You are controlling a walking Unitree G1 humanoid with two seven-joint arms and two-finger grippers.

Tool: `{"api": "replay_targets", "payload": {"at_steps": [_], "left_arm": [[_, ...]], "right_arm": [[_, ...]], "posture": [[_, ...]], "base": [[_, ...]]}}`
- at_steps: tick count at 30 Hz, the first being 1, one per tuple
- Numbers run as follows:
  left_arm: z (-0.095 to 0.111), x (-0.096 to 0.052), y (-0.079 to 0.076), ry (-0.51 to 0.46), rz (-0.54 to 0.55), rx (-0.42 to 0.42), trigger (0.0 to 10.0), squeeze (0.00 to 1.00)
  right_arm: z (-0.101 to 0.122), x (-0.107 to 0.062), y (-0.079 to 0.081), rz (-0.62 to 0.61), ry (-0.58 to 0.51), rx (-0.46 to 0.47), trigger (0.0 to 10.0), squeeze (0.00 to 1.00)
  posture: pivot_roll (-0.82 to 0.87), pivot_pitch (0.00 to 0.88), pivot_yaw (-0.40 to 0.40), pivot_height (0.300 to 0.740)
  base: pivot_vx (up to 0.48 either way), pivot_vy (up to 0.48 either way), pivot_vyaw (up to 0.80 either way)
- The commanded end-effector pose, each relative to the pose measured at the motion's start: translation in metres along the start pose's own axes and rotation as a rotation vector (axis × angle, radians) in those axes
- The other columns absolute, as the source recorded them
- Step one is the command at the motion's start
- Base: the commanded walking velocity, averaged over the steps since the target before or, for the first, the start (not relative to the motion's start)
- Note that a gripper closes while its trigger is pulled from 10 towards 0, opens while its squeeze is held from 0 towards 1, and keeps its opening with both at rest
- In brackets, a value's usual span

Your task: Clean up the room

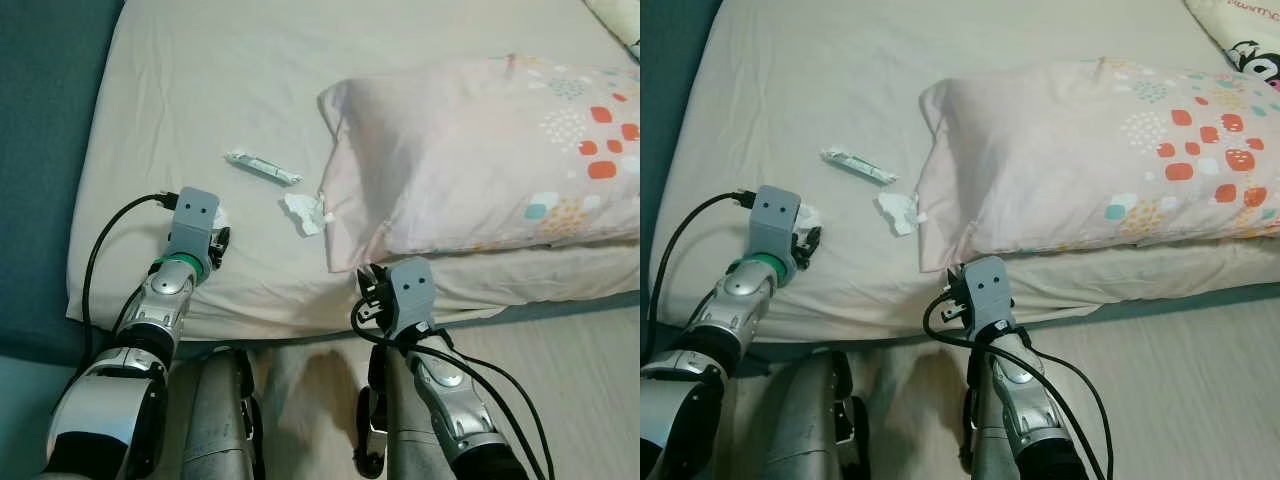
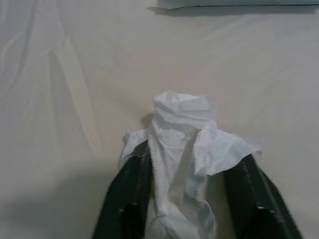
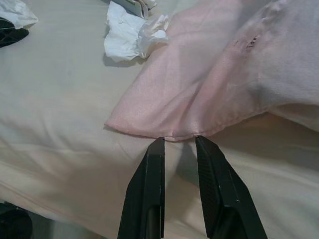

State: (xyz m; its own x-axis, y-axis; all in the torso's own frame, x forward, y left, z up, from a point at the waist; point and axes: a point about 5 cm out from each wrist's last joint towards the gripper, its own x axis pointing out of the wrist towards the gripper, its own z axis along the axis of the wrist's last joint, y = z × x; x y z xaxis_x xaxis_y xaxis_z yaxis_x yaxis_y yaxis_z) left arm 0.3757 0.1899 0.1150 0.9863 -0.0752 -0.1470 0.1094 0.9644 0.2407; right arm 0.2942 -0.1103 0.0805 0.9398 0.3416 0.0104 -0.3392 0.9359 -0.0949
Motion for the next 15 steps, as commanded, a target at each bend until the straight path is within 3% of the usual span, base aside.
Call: {"api": "replay_targets", "payload": {"at_steps": [1, 12, 15], "left_arm": [[-0.0196, -0.0061, -0.0039, 0.066, -0.013, -0.017, 0.0, 0.00], [-0.0194, -0.0062, -0.0065, 0.054, -0.023, -0.039, 0.0, 0.00], [-0.0150, -0.0054, -0.0085, 0.020, -0.046, -0.081, 0.0, 0.00]], "right_arm": [[-0.0084, -0.0049, 0.0019, -0.001, 0.038, 0.011, 10.0, 0.00], [-0.0082, -0.0043, 0.0007, -0.013, 0.039, 0.018, 10.0, 0.00], [-0.0086, -0.0028, 0.0011, -0.014, 0.038, 0.023, 10.0, 0.00]], "posture": [[-0.02, 0.257, 0.046, 0.604], [-0.03, 0.229, 0.043, 0.604], [-0.01, 0.198, 0.036, 0.604]], "base": [[0.000, 0.000, 0.00], [0.000, 0.000, 0.00], [0.000, 0.000, 0.00]]}}
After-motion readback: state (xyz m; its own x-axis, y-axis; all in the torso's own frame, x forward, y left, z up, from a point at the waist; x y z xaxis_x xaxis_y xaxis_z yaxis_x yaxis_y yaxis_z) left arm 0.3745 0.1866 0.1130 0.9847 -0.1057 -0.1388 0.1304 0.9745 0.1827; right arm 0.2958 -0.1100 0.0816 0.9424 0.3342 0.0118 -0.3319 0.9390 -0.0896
